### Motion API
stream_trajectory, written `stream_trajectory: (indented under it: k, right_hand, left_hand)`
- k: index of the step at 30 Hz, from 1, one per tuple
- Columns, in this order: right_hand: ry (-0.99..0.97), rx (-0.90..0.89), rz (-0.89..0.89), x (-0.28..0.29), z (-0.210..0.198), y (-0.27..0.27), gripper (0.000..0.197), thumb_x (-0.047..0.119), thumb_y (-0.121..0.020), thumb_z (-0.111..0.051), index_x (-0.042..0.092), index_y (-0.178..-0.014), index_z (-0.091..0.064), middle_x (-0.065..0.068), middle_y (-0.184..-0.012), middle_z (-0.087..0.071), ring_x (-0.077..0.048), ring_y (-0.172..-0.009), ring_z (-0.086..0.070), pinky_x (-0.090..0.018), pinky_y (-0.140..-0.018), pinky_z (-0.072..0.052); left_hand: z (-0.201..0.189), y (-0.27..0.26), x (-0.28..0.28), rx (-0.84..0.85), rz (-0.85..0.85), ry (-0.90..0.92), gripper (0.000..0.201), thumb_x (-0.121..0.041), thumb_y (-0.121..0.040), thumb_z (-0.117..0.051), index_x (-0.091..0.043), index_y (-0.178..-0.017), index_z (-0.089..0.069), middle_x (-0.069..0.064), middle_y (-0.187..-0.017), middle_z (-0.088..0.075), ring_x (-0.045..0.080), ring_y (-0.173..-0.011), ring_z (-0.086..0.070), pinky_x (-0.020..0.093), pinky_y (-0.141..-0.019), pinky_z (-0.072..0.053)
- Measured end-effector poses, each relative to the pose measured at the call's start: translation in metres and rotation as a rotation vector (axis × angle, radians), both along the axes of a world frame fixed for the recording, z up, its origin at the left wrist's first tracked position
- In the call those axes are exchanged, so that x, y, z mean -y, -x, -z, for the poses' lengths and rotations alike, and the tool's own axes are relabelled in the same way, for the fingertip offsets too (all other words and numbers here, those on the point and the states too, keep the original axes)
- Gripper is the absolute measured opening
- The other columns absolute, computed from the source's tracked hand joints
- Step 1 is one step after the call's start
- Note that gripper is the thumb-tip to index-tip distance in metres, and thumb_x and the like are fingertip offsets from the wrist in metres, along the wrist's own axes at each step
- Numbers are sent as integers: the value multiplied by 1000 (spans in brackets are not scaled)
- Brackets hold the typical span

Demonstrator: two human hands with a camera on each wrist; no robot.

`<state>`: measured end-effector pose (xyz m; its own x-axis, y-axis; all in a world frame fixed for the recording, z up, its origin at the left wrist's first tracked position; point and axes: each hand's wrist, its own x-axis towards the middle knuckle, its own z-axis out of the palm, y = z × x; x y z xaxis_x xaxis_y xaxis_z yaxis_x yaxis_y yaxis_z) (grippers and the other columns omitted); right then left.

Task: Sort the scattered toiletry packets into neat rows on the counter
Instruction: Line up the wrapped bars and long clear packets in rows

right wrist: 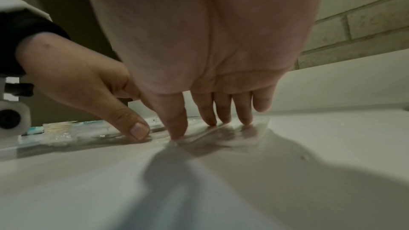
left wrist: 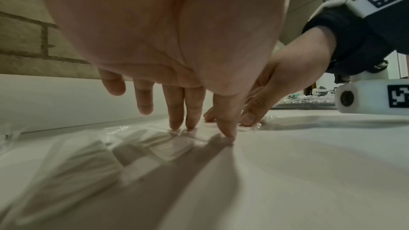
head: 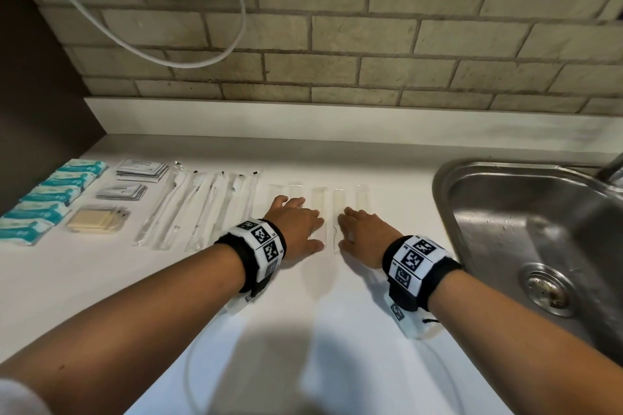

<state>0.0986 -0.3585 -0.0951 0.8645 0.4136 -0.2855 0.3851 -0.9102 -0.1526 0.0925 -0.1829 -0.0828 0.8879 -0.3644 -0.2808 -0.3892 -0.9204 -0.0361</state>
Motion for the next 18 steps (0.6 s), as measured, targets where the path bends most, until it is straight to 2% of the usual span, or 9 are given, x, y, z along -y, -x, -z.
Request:
stream_trajectory:
  k: [4, 8, 12, 15, 18]
  right_hand:
    - [7, 9, -20, 0, 2, -3, 35, 28, -95, -43, 7, -122, -49, -11, -128, -49, -31, -120, -49, -41, -99, -39]
    - [14, 9, -28, 0, 4, -5, 37, 28, -95, -43, 7, -125, -48, -12, -132, -48, -32, -121, -47, -41, -101, -38]
    - [9, 18, -27, -1, 4, -5, 33, 27, -94, -44, 6, -119, -49, -11, -123, -50, -32, -116, -49, -40, -96, -39]
    - [17, 24, -31, -1, 5, -6, 38, 28, -94, -44, 6, -126, -48, -12, -134, -47, -33, -123, -45, -40, -101, -38]
    - [15, 46, -80, -8, 4, -8, 49, 32, -95, -40, 7, -137, -41, -15, -152, -34, -34, -138, -34, -45, -112, -31]
  left_hand:
    - [0, 0, -1, -12, 4, -16, 53, -57, -93, -42, -27, -136, -49, -7, -154, -37, 25, -148, -16, 48, -116, -6]
    - [-1, 0, 0, -20, 1, -20, 49, -57, -93, -42, -26, -130, -52, -7, -153, -38, 25, -148, -15, 48, -116, -4]
    - [-1, 0, 1, -19, 1, -14, 47, -56, -92, -43, -26, -126, -54, -8, -152, -40, 25, -148, -16, 49, -115, -4]
    - [-3, -1, -2, -19, -29, 36, 49, -56, -93, -43, -26, -131, -53, -8, -151, -41, 24, -148, -16, 48, -115, -4]
    - [-11, -1, -13, 5, -93, 81, 51, -49, -96, -42, -26, -142, -44, -6, -154, -37, 22, -148, -16, 46, -116, -4]
